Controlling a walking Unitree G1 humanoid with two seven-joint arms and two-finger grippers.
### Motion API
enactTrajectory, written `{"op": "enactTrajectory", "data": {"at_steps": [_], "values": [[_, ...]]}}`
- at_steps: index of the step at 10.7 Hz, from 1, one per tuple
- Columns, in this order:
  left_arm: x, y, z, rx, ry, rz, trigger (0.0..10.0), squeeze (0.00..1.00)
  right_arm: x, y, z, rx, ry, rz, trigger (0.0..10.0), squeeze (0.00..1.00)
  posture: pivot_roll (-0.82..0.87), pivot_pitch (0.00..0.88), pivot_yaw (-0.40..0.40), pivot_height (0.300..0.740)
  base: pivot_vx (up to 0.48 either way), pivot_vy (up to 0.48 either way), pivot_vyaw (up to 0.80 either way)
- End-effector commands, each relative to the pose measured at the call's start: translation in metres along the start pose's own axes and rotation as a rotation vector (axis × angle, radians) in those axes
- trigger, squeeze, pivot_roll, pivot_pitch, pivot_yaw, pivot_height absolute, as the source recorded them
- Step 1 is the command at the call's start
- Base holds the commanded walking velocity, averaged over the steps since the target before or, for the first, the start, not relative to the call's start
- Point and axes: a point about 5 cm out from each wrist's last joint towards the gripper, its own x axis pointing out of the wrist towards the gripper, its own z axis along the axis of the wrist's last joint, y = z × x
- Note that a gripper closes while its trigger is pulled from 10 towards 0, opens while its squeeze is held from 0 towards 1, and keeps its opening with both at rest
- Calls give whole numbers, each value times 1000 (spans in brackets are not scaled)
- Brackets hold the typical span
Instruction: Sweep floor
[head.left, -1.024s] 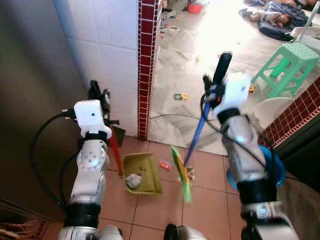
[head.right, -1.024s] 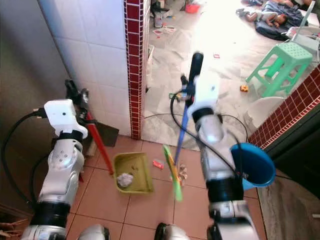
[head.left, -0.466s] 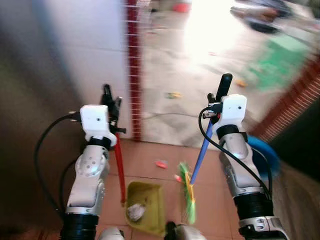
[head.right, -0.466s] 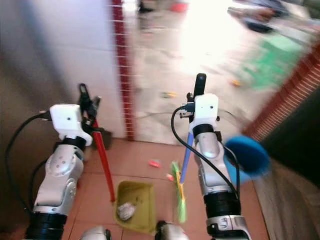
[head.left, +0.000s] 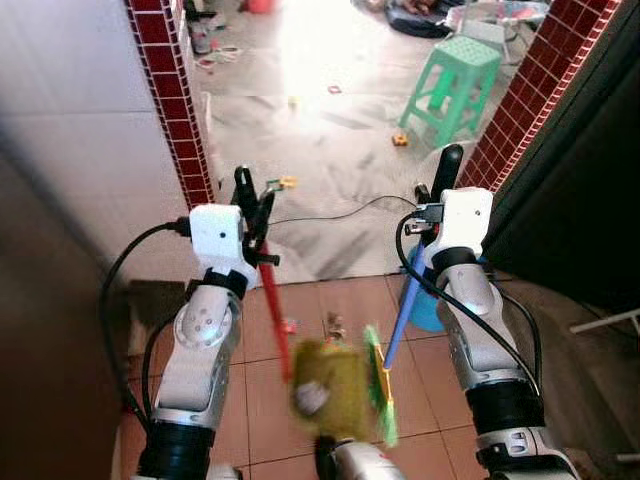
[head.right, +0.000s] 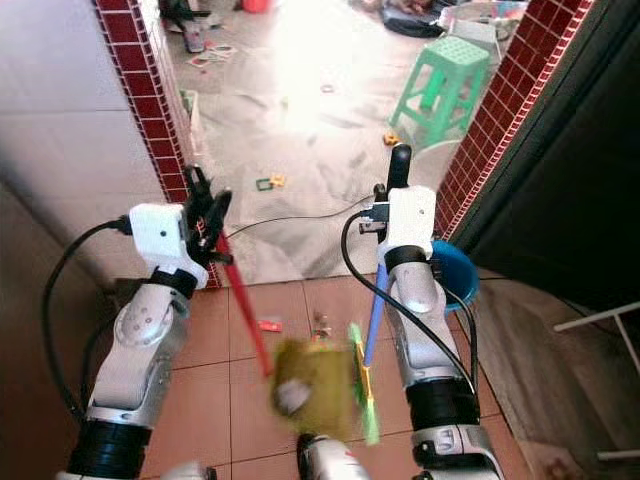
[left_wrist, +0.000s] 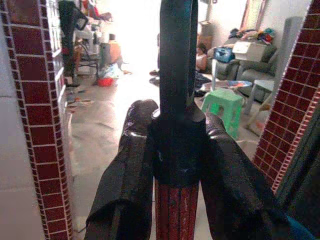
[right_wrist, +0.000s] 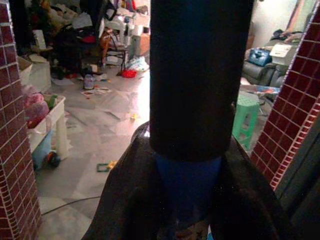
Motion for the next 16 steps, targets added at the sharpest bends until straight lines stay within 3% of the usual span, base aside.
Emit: {"op": "enactTrajectory", "data": {"at_steps": [1,7,11,13,16], "values": [[3,3,14,12,-56,4,10000,0,6,-3,13,-1,-63,-13,10000,0,14,0,-37,740,0,0,0],[5,1,15,2,-58,1,10000,0,9,-3,13,5,-64,-3,10000,0,6,0,-41,740,0,0,-624],[4,1,15,3,-59,2,10000,0,8,-1,11,10,-56,15,10000,0,7,0,-44,740,0,-382,-748],[-4,12,8,46,-28,8,10000,0,0,1,-3,31,-6,86,10000,0,25,0,-37,740,0,-394,0],[-17,28,-6,140,38,3,10000,0,-8,0,-19,18,30,96,10000,0,66,0,-27,740,0,-119,0]]}}
